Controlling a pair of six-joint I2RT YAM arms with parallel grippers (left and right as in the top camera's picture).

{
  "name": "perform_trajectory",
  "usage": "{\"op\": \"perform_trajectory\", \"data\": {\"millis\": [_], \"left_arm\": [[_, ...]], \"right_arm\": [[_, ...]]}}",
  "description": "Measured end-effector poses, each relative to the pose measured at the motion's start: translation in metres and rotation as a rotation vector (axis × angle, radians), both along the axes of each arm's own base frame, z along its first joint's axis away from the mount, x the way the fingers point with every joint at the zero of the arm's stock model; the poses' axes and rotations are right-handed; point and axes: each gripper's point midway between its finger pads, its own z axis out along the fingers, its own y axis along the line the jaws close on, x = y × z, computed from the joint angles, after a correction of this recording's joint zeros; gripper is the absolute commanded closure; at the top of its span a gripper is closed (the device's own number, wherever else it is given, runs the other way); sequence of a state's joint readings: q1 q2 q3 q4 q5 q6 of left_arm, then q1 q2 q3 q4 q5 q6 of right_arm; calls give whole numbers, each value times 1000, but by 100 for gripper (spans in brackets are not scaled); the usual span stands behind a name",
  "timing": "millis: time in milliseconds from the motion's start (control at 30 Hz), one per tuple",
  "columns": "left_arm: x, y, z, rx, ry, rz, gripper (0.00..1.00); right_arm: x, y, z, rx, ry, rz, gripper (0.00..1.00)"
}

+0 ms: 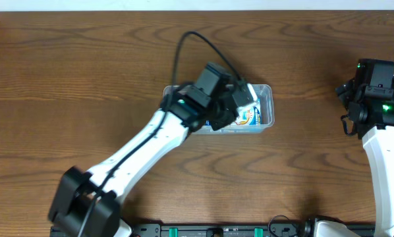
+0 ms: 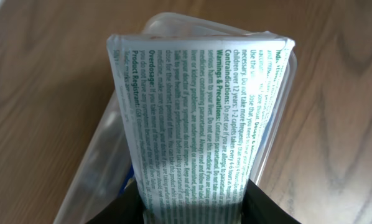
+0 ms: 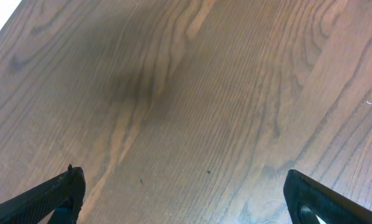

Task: Pack container
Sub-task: 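Carry the white packet with left gripper over the container, then lower the packet into the container's right side and release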

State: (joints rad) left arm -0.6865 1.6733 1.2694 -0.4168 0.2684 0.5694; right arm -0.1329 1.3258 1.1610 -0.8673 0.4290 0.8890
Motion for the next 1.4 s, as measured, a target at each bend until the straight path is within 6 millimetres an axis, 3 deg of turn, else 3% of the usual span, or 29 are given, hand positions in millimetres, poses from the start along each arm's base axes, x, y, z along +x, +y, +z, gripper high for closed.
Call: {"op": "perform_trajectory", "data": {"millis": [133,300,667,1000,1267,1400], "left_arm": [[0,-12,-23,69,-43,-81,60],[-4,-16,-38,133,-80,-173,60],[-5,-17,-41,212,-195,-352,60],[1,-20,-39,217,-242,-377,60],[7,-16,-64,267,-213,-350,59],[12,-13,-66,264,-195,-303,59]], "right_arm": [[0,0,0,0,0,0,1],[0,0,0,0,0,0,1],[0,0,0,0,0,0,1],[0,0,0,0,0,0,1],[0,0,0,0,0,0,1],[0,0,0,0,0,0,1]]}}
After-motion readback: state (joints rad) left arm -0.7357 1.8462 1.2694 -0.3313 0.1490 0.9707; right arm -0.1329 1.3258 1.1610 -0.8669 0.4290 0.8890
